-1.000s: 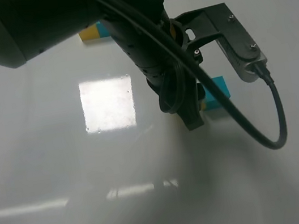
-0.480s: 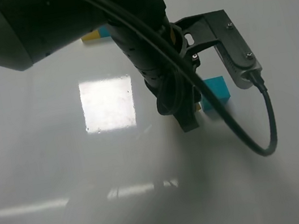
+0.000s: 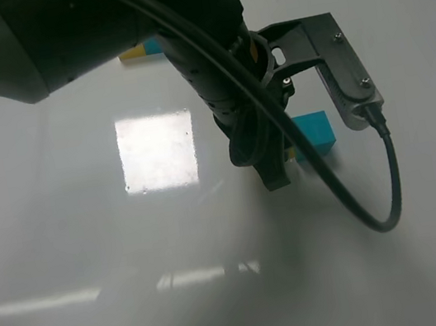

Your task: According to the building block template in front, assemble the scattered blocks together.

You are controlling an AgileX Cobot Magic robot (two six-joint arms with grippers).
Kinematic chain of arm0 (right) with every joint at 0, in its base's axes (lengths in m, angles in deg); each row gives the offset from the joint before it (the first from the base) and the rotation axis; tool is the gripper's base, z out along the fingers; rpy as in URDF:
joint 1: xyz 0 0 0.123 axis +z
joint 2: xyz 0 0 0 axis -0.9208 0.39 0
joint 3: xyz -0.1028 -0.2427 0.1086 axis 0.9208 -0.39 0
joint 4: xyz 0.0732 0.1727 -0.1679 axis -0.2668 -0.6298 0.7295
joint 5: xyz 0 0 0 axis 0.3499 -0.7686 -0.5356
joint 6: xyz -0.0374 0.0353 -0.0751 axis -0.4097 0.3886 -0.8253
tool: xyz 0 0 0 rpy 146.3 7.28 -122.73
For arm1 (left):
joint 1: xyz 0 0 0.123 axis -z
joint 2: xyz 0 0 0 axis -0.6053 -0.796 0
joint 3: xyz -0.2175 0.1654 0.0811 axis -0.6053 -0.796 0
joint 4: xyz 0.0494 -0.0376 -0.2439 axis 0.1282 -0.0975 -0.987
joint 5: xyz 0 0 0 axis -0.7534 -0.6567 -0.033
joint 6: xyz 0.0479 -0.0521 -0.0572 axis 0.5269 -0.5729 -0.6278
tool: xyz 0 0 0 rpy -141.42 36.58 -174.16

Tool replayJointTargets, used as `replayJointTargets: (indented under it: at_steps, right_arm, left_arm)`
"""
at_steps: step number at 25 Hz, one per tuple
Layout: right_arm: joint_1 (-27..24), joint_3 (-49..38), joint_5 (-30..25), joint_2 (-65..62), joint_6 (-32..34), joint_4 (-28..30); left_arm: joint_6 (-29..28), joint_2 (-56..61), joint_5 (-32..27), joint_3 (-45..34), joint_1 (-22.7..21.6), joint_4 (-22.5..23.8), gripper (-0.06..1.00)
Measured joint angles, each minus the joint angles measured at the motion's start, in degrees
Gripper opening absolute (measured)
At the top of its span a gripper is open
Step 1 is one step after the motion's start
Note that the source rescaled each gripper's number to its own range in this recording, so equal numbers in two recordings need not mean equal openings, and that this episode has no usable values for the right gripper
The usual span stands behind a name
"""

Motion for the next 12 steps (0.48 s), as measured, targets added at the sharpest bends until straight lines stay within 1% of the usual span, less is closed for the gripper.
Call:
replayJointTargets:
  at_steps: [12]
  right_arm:
    - [0.0, 0.0, 0.0, 0.0, 0.0, 0.0]
  left_arm:
    - [0.1, -0.1, 0.2, 1.8, 0.0, -0.3, 0.06]
